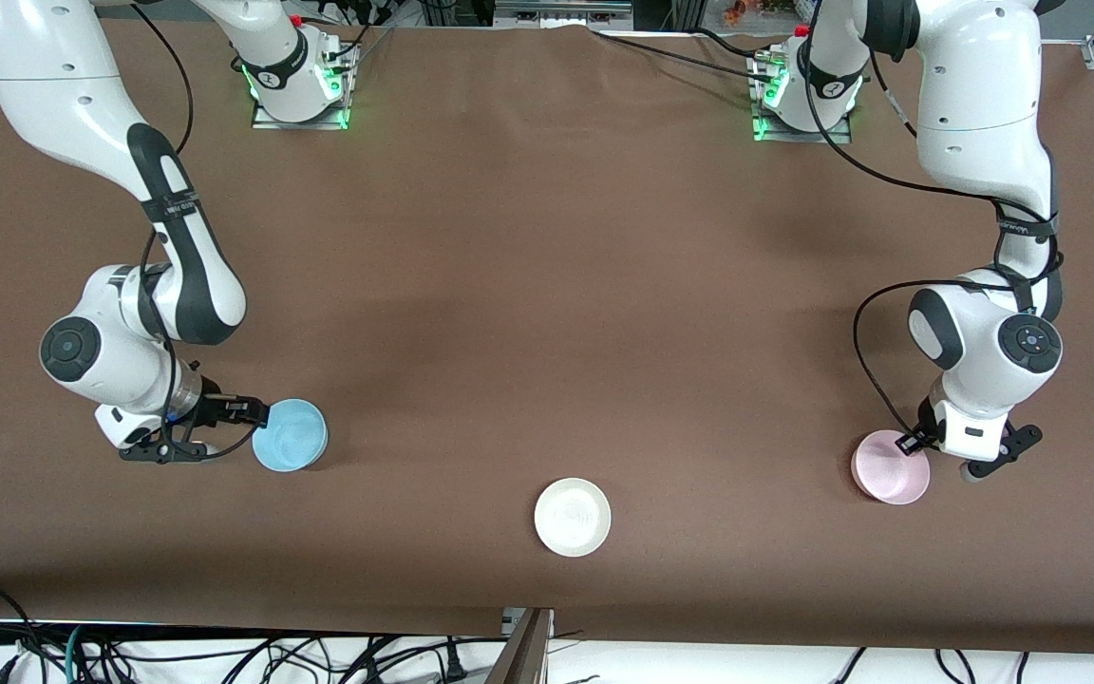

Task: Stack pink and blue bowls on white bowl
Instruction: 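Lower the left gripper onto the pink bowl while the right gripper reaches the blue bowl, then grasp the pink bowl with the left gripper while the right gripper grasps the blue bowl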

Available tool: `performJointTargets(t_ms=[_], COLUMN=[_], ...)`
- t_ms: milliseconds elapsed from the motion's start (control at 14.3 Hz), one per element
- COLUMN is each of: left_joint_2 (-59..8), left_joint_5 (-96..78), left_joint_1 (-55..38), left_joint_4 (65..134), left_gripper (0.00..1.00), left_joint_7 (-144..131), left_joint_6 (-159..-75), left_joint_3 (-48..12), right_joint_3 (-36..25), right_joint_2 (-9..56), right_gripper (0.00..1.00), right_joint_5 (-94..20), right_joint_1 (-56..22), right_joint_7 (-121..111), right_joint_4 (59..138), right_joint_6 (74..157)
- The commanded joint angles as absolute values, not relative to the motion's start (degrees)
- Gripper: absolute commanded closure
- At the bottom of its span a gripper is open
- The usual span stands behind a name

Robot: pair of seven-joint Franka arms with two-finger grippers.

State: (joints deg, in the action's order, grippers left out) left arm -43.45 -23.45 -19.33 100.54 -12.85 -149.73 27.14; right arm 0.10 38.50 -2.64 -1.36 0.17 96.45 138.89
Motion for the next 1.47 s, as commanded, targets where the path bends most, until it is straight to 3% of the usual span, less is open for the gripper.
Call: performJointTargets(t_ms=[0, 350, 701, 981, 1402], left_joint_2=[-43.4, -41.1, -34.6, -33.0, -39.1], left_joint_5=[-24.8, -24.8, -24.8, -24.4, -19.3], left_joint_1=[-20.5, -22.8, -28.0, -37.6, -45.1], left_joint_4=[101.3, 100.1, 97.9, 97.5, 88.4], left_gripper=[1.0, 1.0, 1.0, 1.0, 1.0], left_joint_7=[-12.9, -16.8, -27.2, -47.0, -74.9], left_joint_6=[-150.0, -149.2, -140.1, -138.1, -137.8], left_joint_3=[27.7, 27.8, 27.7, 27.8, 27.8], right_joint_3=[0.4, 0.4, 0.4, 0.4, 0.2], right_joint_2=[40.4, 40.4, 40.5, 40.4, 40.3], right_gripper=[0.2, 0.44, 0.69, 0.98, 1.0], right_joint_5=[-2.5, -2.7, -4.5, -6.1, -6.9], right_joint_1=[-1.1, -1.2, -1.3, -1.2, -1.0], right_joint_7=[0.6, 0.5, 0.4, 0.6, 0.7], right_joint_4=[95.0, 94.7, 94.7, 94.7, 85.3], right_joint_6=[140.6, 140.5, 140.5, 140.0, 126.1])
